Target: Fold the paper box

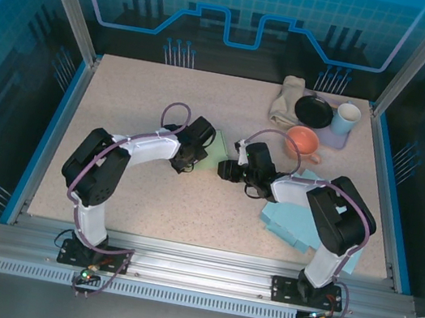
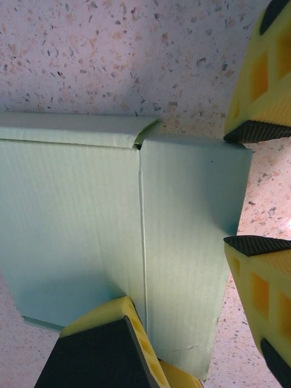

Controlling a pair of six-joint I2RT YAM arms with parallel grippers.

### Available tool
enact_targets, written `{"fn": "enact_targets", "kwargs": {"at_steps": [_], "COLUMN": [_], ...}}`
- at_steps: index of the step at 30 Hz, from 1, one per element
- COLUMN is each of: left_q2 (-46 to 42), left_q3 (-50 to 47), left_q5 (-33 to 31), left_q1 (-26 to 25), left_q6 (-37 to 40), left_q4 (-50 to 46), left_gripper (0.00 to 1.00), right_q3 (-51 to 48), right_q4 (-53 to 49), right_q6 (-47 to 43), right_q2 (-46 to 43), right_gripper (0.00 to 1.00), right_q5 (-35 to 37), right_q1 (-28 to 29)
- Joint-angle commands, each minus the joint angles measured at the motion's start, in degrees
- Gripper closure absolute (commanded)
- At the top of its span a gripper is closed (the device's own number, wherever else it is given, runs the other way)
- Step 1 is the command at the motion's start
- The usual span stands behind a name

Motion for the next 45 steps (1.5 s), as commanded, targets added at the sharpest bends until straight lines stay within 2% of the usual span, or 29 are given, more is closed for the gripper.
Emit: {"fn": "enact_targets", "kwargs": {"at_steps": [1,25,31,39,45], "left_q2": [4.03,5.22,5.68,5.58,5.84], "left_q3": [-1.43,-1.65,-2.09,-2.52,-2.52], "left_q5": [-0.82,-1.18,-1.11,-1.49,-2.07], "left_q1": [0.81,1.17,1.42,1.66,1.93], "left_q6": [1.46,1.61,1.64,1.6,1.54], "left_q4": [-5.9,-5.79,-5.37,-5.36,-5.5], "left_gripper": [0.37,0.37,0.37,0.37,0.37], "right_q3": [-0.55,-0.68,-0.61,-0.09,-1.95], "right_q4": [0.81,3.57,4.89,4.89,6.88], "right_q6": [-0.97,-1.13,0.45,2.78,4.29], "right_q2": [0.87,4.59,6.23,8.36,5.49], "right_gripper": [0.53,0.54,0.58,0.57,0.57], "right_q5": [0.37,0.25,-2.1,-3.69,-6.38], "right_q1": [-0.56,-1.56,-2.72,-3.93,-4.49]}}
